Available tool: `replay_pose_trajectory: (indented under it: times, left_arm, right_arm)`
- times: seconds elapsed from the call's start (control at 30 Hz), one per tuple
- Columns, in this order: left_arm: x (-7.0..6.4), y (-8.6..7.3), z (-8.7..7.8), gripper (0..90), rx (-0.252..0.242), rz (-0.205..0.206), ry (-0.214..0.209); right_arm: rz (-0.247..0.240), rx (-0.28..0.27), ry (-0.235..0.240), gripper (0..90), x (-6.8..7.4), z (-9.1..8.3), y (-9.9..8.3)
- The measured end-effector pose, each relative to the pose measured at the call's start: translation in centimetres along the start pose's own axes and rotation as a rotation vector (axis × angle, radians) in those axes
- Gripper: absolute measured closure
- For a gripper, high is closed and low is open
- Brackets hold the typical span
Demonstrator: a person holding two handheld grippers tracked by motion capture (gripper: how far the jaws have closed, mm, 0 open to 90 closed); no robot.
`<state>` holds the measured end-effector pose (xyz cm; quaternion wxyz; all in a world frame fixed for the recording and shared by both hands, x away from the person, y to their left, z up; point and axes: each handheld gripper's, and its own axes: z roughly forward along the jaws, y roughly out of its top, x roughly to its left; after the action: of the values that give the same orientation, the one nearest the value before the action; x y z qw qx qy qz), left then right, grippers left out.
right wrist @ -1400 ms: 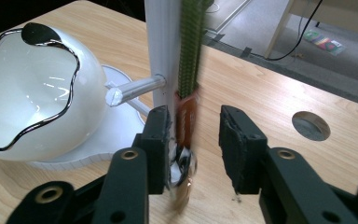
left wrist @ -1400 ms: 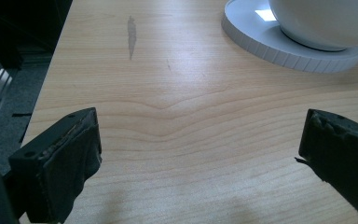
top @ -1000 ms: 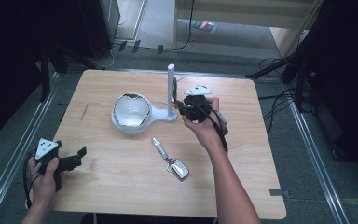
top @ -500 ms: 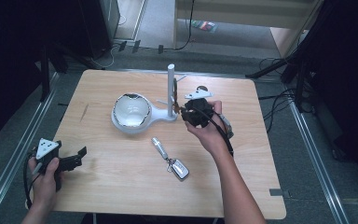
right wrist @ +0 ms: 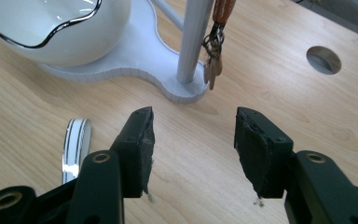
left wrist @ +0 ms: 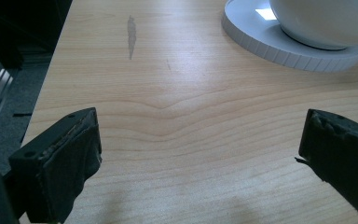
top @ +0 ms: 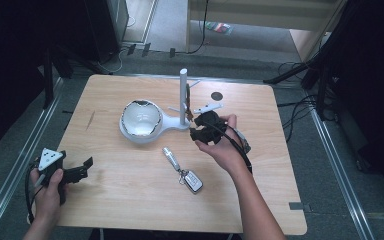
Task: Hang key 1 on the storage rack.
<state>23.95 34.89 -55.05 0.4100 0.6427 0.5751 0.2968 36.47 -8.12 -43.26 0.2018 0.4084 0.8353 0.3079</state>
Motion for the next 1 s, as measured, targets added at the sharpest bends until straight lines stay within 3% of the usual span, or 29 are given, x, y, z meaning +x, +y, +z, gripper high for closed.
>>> replay_pose_trajectory:
  times: [0.53,1.0]
  left_arm:
    - [-0.1,0.0,0.0,0.0,0.000,0.003,0.002]
    - [0.0,0.0,0.0,0.0,0.003,0.002,0.000]
  right_arm:
    - [0.021,0.116,-0.004,43.5,0.3,0.4,-0.9]
    - [0.013,0.183,0.011,41.4,0.5,0.7,-1.5]
